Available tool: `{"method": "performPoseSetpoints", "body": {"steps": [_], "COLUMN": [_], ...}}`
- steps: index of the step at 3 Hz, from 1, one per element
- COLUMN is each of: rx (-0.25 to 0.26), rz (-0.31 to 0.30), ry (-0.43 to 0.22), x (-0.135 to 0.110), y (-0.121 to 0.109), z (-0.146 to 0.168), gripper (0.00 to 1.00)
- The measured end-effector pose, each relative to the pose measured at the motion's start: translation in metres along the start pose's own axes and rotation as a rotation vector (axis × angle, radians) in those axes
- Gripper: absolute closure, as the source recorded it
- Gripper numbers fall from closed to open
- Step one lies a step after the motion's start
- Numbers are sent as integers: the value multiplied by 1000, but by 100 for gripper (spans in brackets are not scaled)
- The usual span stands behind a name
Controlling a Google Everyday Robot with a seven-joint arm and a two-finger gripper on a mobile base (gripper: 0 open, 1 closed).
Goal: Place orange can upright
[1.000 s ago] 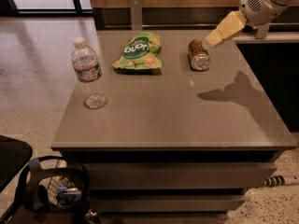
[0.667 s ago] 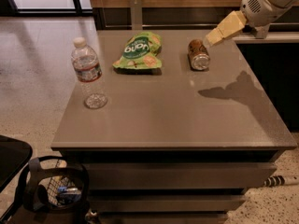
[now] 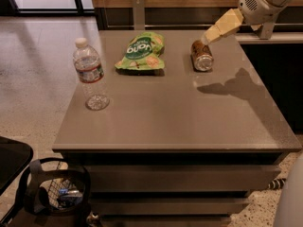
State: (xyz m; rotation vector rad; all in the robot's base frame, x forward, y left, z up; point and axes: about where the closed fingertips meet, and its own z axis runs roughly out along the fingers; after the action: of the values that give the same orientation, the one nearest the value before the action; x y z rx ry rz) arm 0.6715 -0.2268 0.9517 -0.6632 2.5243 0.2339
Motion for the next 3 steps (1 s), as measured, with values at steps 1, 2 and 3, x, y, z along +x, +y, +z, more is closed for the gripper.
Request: {"method": "performPoseSetpoints", "body": {"steps": [1,2,3], "rx": [4,14,36], "rz": [29,47,59], "ry": [0,-3,7], "x": [-21,-36,-49], "y": [-4,-5,-4], "z": [24,37,51], "gripper": [0,0,0]}}
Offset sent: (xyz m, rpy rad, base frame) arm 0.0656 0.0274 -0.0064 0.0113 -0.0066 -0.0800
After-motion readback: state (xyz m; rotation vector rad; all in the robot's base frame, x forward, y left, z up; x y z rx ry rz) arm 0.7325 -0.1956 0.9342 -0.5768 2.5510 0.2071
